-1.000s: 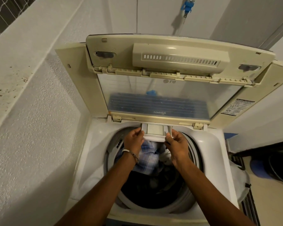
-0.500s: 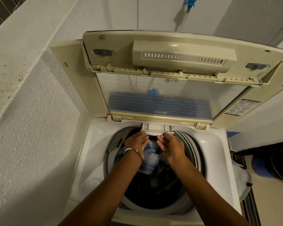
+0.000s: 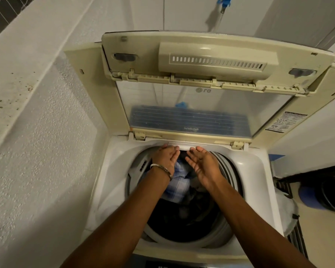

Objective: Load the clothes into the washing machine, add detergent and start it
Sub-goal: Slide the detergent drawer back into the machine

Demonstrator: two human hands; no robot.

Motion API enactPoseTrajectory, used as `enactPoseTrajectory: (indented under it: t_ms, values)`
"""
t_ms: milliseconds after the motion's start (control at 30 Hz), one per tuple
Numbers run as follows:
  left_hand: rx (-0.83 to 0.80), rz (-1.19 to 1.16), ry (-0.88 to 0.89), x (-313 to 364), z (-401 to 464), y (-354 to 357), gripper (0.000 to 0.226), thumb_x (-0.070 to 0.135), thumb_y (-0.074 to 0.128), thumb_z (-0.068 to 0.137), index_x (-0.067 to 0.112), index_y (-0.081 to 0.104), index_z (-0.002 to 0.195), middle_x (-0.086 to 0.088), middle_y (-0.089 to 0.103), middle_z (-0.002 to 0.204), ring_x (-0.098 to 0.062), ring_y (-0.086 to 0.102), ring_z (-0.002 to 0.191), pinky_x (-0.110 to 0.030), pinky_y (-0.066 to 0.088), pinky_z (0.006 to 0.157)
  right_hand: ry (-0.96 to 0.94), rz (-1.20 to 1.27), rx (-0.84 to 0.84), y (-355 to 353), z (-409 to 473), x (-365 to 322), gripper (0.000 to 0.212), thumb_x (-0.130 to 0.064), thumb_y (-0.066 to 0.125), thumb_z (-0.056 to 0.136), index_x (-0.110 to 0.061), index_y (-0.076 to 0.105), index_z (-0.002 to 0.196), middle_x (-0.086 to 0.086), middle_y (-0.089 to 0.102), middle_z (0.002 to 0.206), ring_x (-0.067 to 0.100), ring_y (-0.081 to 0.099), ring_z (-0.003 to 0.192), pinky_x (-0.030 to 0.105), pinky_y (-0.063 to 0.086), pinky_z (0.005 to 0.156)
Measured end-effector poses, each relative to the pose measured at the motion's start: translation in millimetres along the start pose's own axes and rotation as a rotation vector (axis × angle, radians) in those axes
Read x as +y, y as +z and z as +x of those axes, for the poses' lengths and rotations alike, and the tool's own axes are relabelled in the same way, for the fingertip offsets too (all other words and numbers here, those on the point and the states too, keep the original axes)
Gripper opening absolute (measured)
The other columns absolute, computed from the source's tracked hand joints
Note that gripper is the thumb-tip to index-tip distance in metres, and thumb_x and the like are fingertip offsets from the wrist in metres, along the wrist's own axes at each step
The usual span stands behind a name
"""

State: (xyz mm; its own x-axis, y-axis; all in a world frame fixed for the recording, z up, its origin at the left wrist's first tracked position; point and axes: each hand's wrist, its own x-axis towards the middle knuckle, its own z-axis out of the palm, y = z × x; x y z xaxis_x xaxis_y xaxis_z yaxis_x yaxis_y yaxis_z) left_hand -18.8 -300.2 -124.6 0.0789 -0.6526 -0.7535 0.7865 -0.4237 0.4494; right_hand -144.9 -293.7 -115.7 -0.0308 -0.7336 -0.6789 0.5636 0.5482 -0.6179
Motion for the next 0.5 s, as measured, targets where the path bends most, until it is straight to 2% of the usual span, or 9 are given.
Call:
enactPoseTrajectory:
  t_ms: [67, 133, 200, 267, 300, 367, 433, 500]
  values:
    - [-0.01, 0.078, -0.005, 1, -5, -3, 0.011, -0.001, 0.048, 0.096, 0.003, 0.052, 0.105, -0.017, 0.06, 0.107, -0.028, 0.059, 0.11, -0.031, 0.045, 0.092, -0.006, -0.068, -0.008, -1, -8, -1, 0.025, -0.001, 0.046, 0.098, -0.008, 0.05, 0.122, 0.008, 0.063, 0.111, 0.019, 0.062, 0.101, 0.04, 0.048, 0.099]
    - [-0.024, 0.189, -0.001, 2, -13, -4, 0.015, 0.006, 0.049, 0.097, 0.002, 0.054, 0.111, -0.015, 0.057, 0.114, -0.027, 0.054, 0.115, -0.032, 0.045, 0.096, -0.014, -0.154, 0.009, -2, -16, -4, 0.021, -0.004, 0.047, 0.099, -0.012, 0.054, 0.117, 0.004, 0.065, 0.105, 0.016, 0.062, 0.097, 0.038, 0.049, 0.096]
    - [-0.044, 0.308, 0.032, 7, -24, -3, 0.022, 0.014, 0.048, 0.099, 0.0, 0.055, 0.115, -0.01, 0.057, 0.108, -0.023, 0.056, 0.105, -0.033, 0.046, 0.093, -0.041, -0.214, 0.035, 0, -26, -8, 0.014, -0.004, 0.051, 0.096, -0.015, 0.059, 0.099, 0.003, 0.064, 0.087, 0.014, 0.061, 0.08, 0.029, 0.05, 0.078]
    - [-0.07, 0.42, 0.094, 14, -37, -3, 0.018, 0.018, 0.048, 0.099, 0.006, 0.058, 0.091, -0.006, 0.057, 0.088, -0.018, 0.056, 0.08, -0.028, 0.047, 0.072, -0.104, -0.272, 0.082, 3, -38, -13, 0.018, 0.0, 0.053, 0.094, -0.016, 0.058, 0.087, 0.004, 0.06, 0.075, 0.013, 0.056, 0.065, 0.025, 0.045, 0.062]
    - [-0.077, 0.481, 0.161, 17, -43, -2, 0.02, 0.018, 0.049, 0.098, 0.01, 0.056, 0.081, -0.005, 0.058, 0.081, -0.017, 0.053, 0.07, -0.026, 0.043, 0.062, -0.139, -0.304, 0.099, 5, -44, -18, 0.017, 0.001, 0.053, 0.092, -0.015, 0.058, 0.087, 0.005, 0.061, 0.073, 0.014, 0.056, 0.063, 0.025, 0.045, 0.06]
    - [-0.09, 0.623, 0.343, 23, -57, -2, 0.021, 0.023, 0.055, 0.095, 0.013, 0.058, 0.076, -0.005, 0.064, 0.075, -0.02, 0.055, 0.064, -0.026, 0.043, 0.054, -0.206, -0.382, 0.094, 11, -58, -28, 0.014, -0.001, 0.056, 0.089, -0.015, 0.06, 0.09, 0.008, 0.064, 0.076, 0.018, 0.059, 0.066, 0.029, 0.048, 0.062]
    - [-0.111, 0.806, 0.522, 32, -76, 1, 0.021, 0.033, 0.058, 0.09, 0.016, 0.062, 0.078, -0.005, 0.07, 0.076, -0.023, 0.063, 0.067, -0.031, 0.053, 0.059, -0.302, -0.494, 0.056, 19, -75, -39, 0.011, -0.006, 0.058, 0.088, -0.016, 0.063, 0.091, 0.011, 0.068, 0.083, 0.021, 0.063, 0.072, 0.035, 0.052, 0.067]
    - [-0.126, 0.953, 0.682, 44, -99, 10, 0.021, 0.044, 0.055, 0.084, 0.025, 0.062, 0.076, -0.003, 0.073, 0.079, -0.022, 0.07, 0.073, -0.04, 0.059, 0.071, -0.43, -0.625, 0.024, 30, -95, -53, 0.01, -0.009, 0.057, 0.09, -0.014, 0.064, 0.096, 0.011, 0.068, 0.087, 0.022, 0.065, 0.076, 0.037, 0.054, 0.071]
